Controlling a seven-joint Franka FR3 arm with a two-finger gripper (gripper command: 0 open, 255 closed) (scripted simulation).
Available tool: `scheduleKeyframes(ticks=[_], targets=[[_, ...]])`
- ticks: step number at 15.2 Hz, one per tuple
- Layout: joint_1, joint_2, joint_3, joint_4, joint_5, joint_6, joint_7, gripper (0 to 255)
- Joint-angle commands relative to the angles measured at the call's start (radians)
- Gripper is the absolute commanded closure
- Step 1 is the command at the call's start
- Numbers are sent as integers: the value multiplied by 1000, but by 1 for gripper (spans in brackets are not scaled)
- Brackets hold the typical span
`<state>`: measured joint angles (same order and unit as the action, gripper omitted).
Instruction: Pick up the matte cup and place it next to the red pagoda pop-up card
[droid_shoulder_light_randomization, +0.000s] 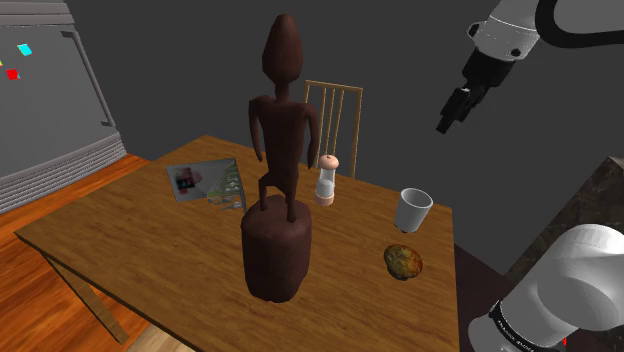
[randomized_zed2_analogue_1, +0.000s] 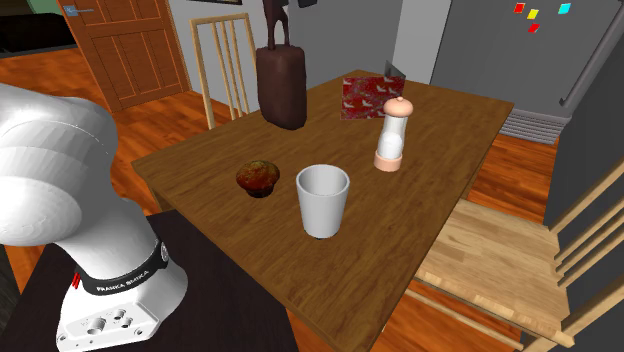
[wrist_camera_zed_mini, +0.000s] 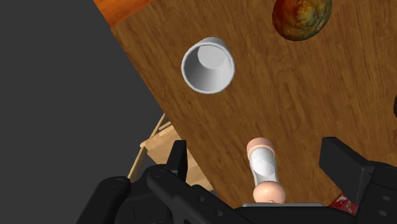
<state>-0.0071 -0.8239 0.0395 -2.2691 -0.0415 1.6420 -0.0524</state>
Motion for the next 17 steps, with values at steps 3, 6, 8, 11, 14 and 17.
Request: scheduleKeyframes(ticks=[3, 6, 8, 11, 14, 17], targets=[[7, -17, -3, -79, -4, 59, -15, 0], [17, -35, -9, -190, -11, 149, -37, 0], [23, -40, -13, -260, -17, 211, -52, 0], [31, -38, -20, -359, -26, 308, -73, 0], [36, -21, -27, -449, -38, 413, -94, 0], [39, 15, -35, -531, -53, 526, -114, 0]])
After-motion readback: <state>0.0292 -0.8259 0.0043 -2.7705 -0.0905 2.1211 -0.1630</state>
